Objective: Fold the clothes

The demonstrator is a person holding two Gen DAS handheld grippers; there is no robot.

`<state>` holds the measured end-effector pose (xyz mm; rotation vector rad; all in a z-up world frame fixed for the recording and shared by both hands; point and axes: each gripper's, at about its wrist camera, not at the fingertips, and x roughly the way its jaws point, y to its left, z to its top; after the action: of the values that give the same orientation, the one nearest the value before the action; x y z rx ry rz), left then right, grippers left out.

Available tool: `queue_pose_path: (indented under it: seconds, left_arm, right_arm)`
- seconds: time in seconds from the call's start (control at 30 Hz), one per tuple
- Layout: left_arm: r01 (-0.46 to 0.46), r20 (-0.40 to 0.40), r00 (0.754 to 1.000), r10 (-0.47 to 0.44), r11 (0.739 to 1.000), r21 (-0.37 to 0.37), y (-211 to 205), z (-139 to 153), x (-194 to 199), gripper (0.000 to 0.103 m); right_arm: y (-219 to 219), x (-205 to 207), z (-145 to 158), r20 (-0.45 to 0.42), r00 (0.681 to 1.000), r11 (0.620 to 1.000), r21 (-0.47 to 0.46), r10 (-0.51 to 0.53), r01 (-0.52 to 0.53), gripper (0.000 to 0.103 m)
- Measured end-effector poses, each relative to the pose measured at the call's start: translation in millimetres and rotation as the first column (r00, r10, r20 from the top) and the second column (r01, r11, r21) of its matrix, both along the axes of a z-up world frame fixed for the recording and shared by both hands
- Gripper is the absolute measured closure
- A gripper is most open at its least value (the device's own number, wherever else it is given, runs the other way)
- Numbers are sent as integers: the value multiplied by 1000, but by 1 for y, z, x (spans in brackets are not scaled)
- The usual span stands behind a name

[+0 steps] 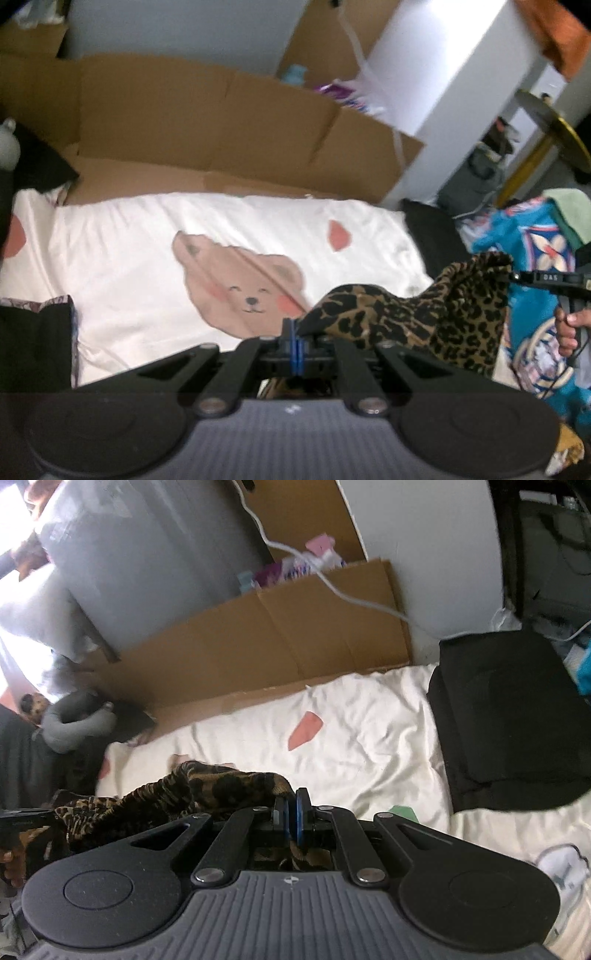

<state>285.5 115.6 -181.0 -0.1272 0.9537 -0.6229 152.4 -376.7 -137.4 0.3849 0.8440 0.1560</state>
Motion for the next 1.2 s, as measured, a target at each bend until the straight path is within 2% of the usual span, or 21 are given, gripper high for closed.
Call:
queue_pose_path:
  seconds: [0.27, 0.5, 0.53, 0.57, 0.63, 0.7, 0.83, 0.9, 0.97, 1.03, 1.1, 1.2]
  left_arm:
    - [-70, -99, 992, 73, 997, 33, 6, -63, 62, 102]
    - [-100, -155, 982, 107, 994, 54, 12, -109, 87, 101]
    - [-104, -167, 979, 115, 992, 75, 11, -116, 89, 96]
    - [-111, -180, 975, 128, 988, 106, 10, -122, 92, 87]
    - [-126, -197, 968, 155, 980, 151, 11, -128, 93, 79]
    - [-127, -179, 972, 151, 982, 138, 14, -125, 89, 79]
    - [-89, -87, 990, 107, 978, 191, 11, -103, 74, 75]
    - [-63, -37, 997, 71, 978, 199, 8, -90, 68, 74]
    - [-46, 6, 999, 46, 981, 189, 4, -77, 63, 71]
    - [-34, 43, 999, 27, 985, 171, -3, -68, 60, 65]
    - [-7, 66, 998, -4, 986, 167, -13, -63, 56, 58]
    - [57, 87, 993, -76, 978, 202, -36, -68, 52, 56]
  right_arm:
    - [12, 80, -61, -105, 994, 999, -39, 17, -22, 102]
    - [20, 116, -98, -175, 984, 994, -98, 31, -49, 101]
    - [20, 120, -103, -183, 983, 994, -100, 25, -44, 101]
    - [20, 123, -108, -191, 981, 994, -102, 18, -38, 101]
    - [18, 128, -120, -213, 977, 995, -98, -7, -15, 100]
    - [15, 130, -130, -233, 972, 996, -84, -40, 21, 99]
    - [15, 123, -128, -215, 975, 997, -62, -60, 47, 95]
    - [16, 118, -120, -199, 979, 997, -66, -52, 40, 85]
    - [14, 113, -111, -175, 983, 997, -66, -51, 40, 67]
    - [12, 110, -102, -152, 987, 997, -66, -45, 35, 59]
    - [10, 108, -95, -139, 990, 997, -71, -35, 25, 59]
    - [7, 109, -90, -132, 991, 996, -91, -31, 19, 59]
